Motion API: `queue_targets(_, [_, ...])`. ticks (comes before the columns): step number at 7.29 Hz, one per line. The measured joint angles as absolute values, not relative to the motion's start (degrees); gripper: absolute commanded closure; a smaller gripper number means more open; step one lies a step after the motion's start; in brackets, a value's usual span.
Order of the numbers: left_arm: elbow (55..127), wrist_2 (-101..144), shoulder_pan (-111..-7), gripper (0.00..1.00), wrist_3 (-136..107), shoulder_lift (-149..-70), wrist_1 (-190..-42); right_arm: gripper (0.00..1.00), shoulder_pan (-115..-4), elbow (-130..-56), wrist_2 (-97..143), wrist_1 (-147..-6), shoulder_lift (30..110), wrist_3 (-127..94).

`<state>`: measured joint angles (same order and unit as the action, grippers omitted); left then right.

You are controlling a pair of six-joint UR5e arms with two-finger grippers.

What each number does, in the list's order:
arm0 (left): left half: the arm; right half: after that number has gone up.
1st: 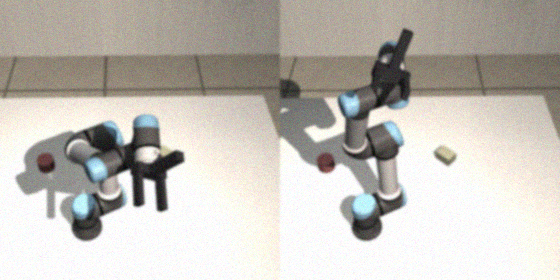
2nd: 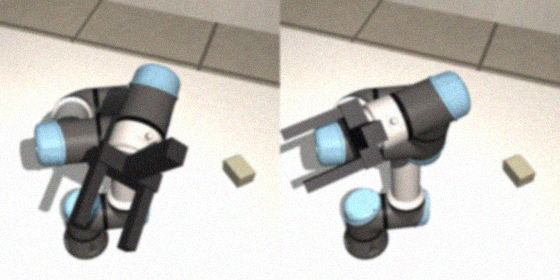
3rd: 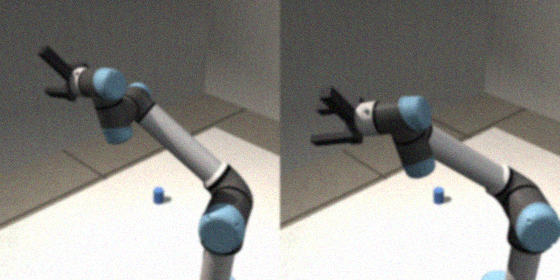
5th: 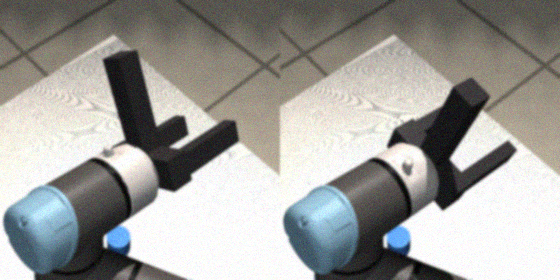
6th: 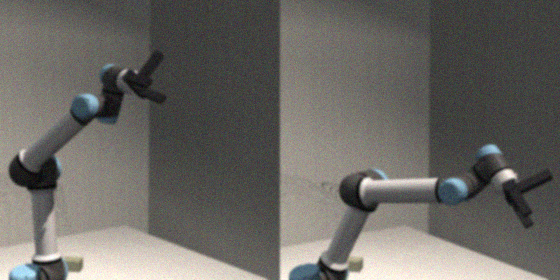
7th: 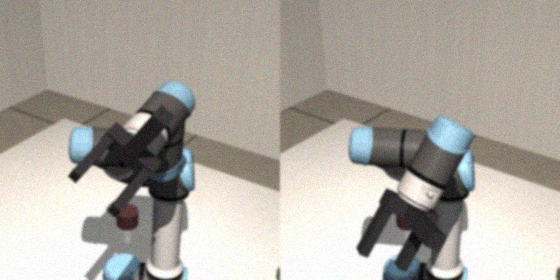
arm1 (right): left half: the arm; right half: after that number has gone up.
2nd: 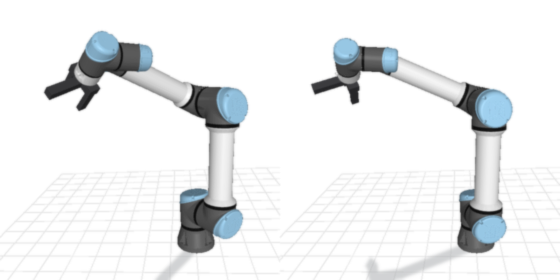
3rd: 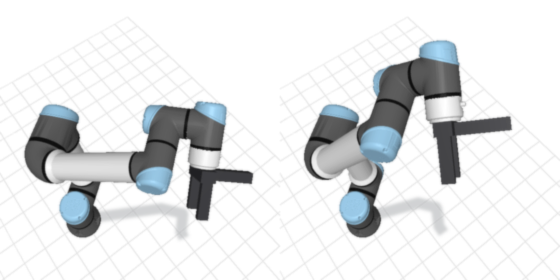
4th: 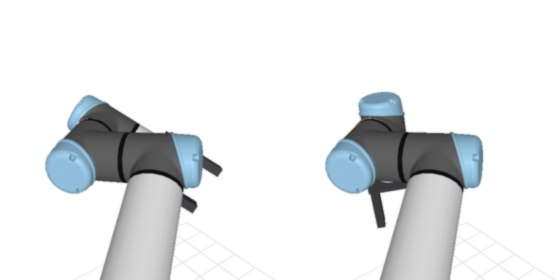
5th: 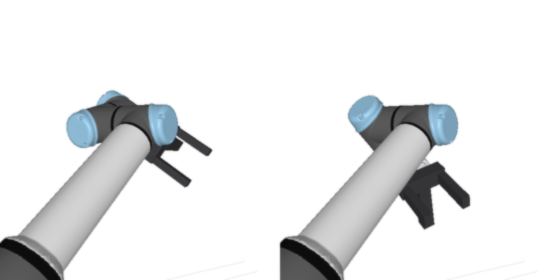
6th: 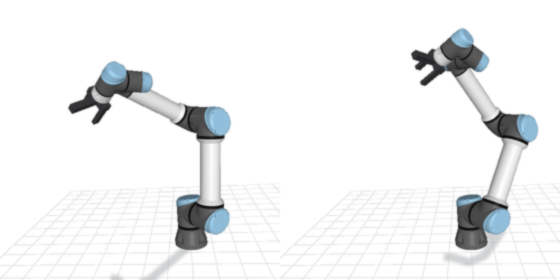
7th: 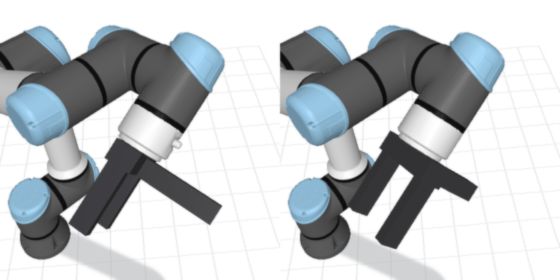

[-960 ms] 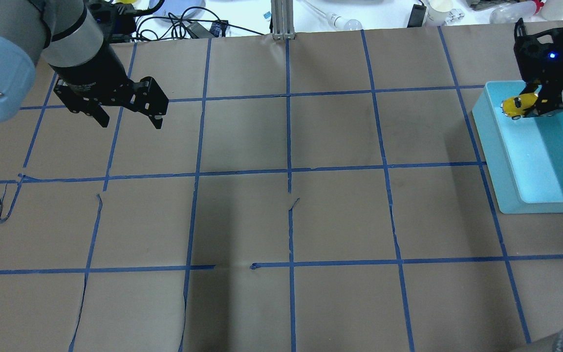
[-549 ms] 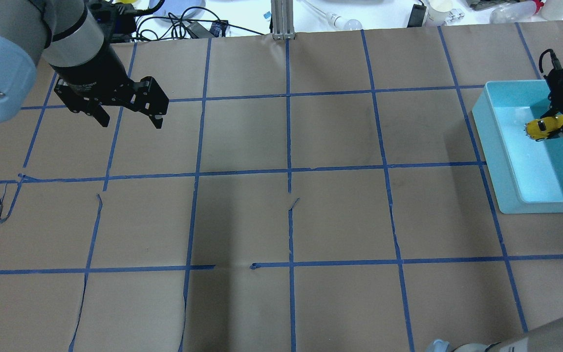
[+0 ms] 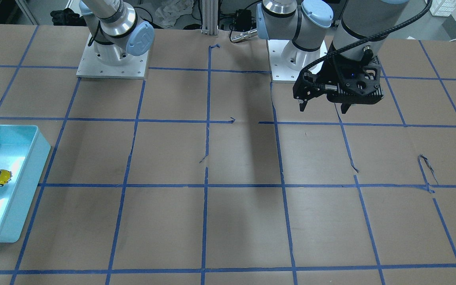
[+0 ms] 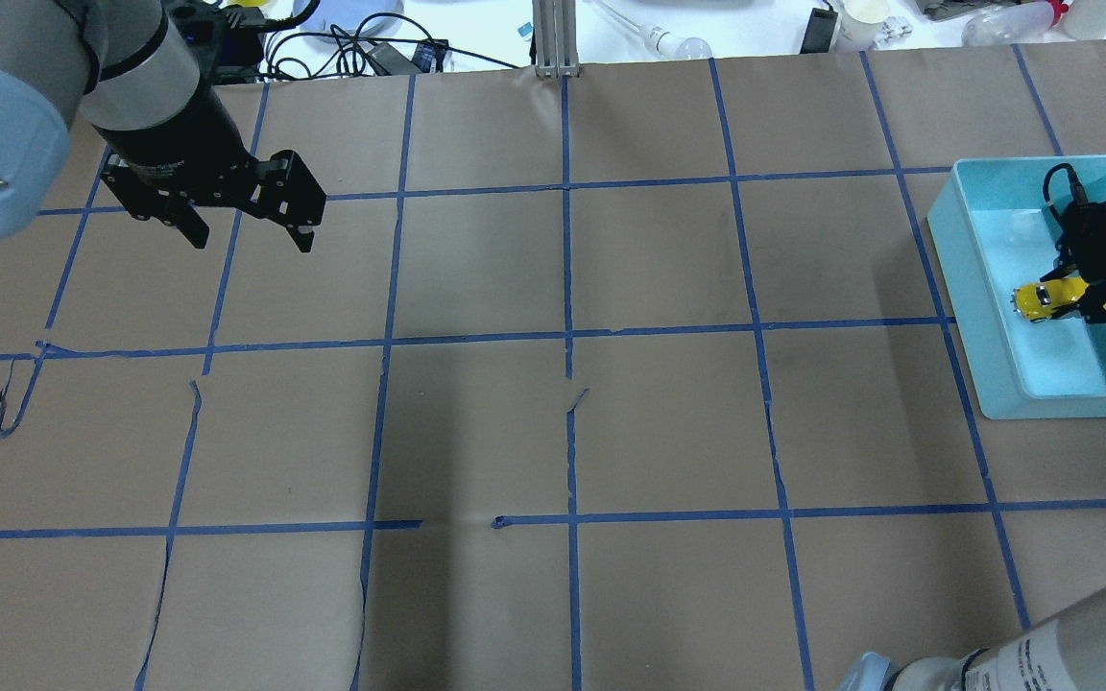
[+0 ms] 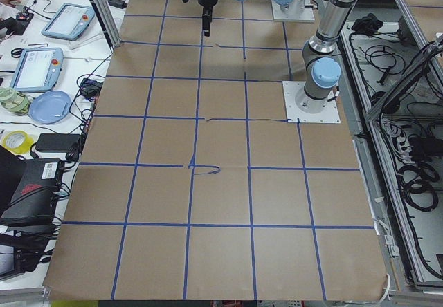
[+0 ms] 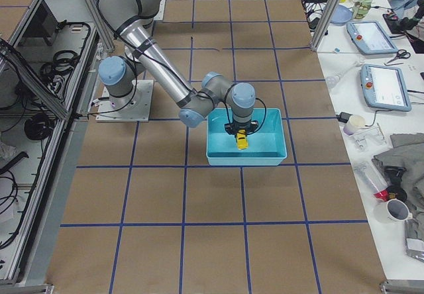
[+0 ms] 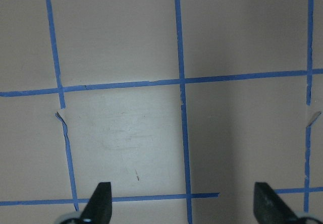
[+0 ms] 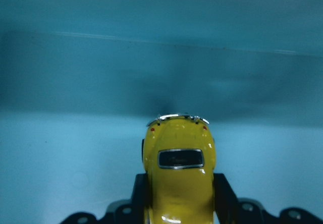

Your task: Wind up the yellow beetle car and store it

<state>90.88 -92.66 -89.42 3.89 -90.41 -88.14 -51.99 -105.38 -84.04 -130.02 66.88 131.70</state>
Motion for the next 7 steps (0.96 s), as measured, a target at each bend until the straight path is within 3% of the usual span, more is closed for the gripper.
queue_targets(1, [90.9,-92.8,-89.4,0.0,3.8,-90.4,-87.9,0.1,-51.9,-105.4,-84.1,-130.5,66.2,131.6])
queue_targets(2, [90.8,-92.8,-89.4,0.0,3.7,-90.4,-87.8,0.0,-51.9,-105.4,-84.1,-130.5,65.9,131.3])
queue_targets(5, [90.8,-92.8,-89.4,0.0,3.7,-90.4,-87.8,0.0,-51.9,-103.8,-84.7,-127.3,67.3,128.5])
queue_targets(7, [90.8,-92.8,-89.4,0.0,3.7,-90.3,-87.8,0.0,-52.7,-96.8,-84.4,-115.6,71.1,126.9])
